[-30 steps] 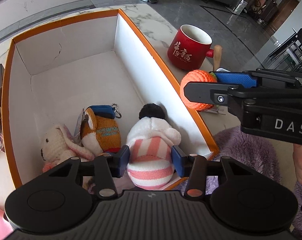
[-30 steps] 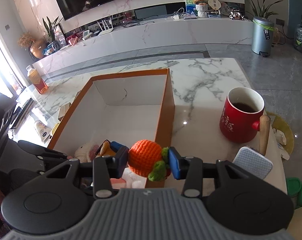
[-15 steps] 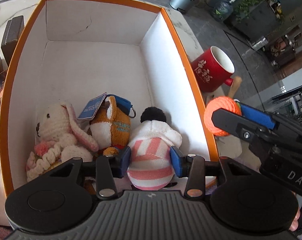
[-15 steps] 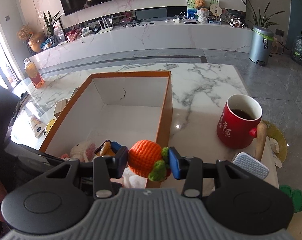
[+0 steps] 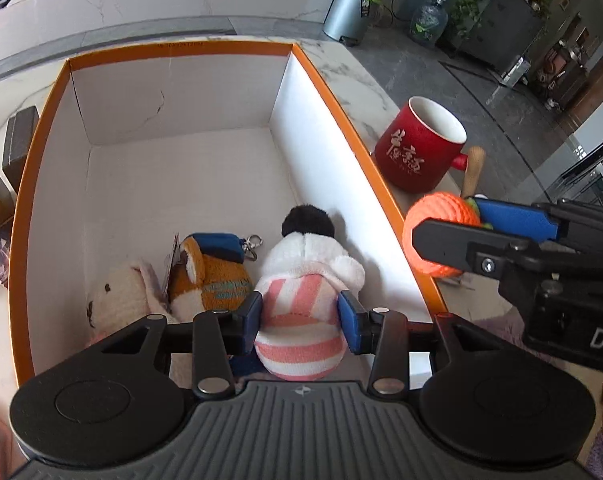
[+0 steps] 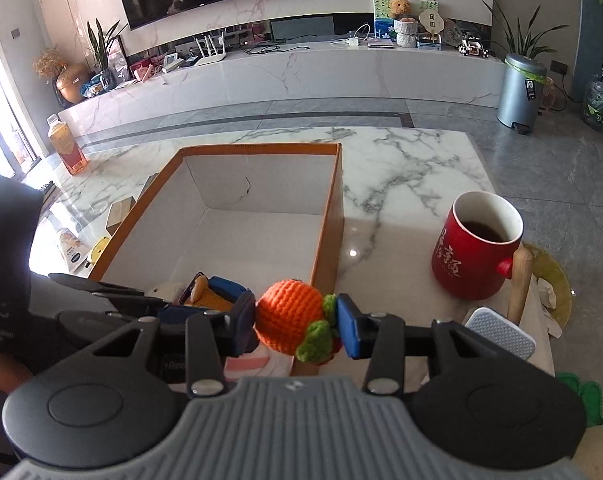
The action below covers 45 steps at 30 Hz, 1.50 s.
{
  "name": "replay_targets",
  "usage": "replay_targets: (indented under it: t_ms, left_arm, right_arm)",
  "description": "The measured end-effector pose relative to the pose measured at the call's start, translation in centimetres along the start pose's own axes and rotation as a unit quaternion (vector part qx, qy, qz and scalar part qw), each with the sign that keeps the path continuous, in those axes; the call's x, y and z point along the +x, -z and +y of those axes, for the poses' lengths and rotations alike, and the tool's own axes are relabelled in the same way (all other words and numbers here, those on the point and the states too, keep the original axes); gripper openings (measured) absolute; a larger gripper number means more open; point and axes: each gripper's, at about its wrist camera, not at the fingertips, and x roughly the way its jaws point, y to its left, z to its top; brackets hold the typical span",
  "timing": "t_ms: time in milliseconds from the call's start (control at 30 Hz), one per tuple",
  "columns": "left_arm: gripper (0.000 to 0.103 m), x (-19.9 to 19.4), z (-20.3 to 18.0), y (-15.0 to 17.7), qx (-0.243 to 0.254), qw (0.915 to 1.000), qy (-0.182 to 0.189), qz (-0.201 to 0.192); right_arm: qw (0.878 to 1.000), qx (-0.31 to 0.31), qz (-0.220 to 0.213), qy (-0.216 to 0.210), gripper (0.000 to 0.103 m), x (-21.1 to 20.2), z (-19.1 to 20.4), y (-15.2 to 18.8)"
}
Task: Organize objects
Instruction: 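Lower the striped plush into the box with the left tool while the right tool carries the orange fruit over, then lower the orange fruit into the box and open the right tool while the left tool withdraws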
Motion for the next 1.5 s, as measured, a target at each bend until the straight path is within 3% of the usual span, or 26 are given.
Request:
replay_targets:
  t_ms: [167,567,700,900,1133,1333,1500]
  left_arm:
    - [0.049,0.9,2.2,0.6,-0.074,0.9931,0.049,0.076]
    - [0.05,2.2,3.3,1.3,-0.117,0.9867,0.067,0.091]
    - [0.051,3.3,2.8,1.7,-0.104,0.9875,0.059,0.103]
    - [0.053,1.7,3.3,1.6,-0.088,0.9899,0.069,0.088]
    - [0.054,-3.4,4.8,0.9,-0.038,0.9973,0.06,0.018]
    - [0.054,-8.2,7.3,0.5,-0.03,0.9978,0.016,-0.057]
    - [0.054,-9.4,9.6,-0.7,-0.052,0.9947,-0.015,-0.088]
  right_arm:
    - [1.0,-0.005,-0.001,0.004,0.046,0.1,0.3,0.1]
    - [1.0,-0.01,0.005,0.004,0.046,0.1,0.6,-0.1]
    - [1.0,-0.012,0.01,0.006,0.046,0.2,0.7,-0.2]
    - [1.0,-0.024,0.014,0.009,0.046,-0.2,1.0,-0.5]
    - [0.999,-0.03,0.002,-0.02,0.046,-0.2,2.1,-1.7]
    - [0.998,-0.047,0.017,-0.045,0.046,1.9,4.4,-2.5]
    - [0.996,-0.057,0.033,-0.064,0.046,4.9,6.6,-3.5]
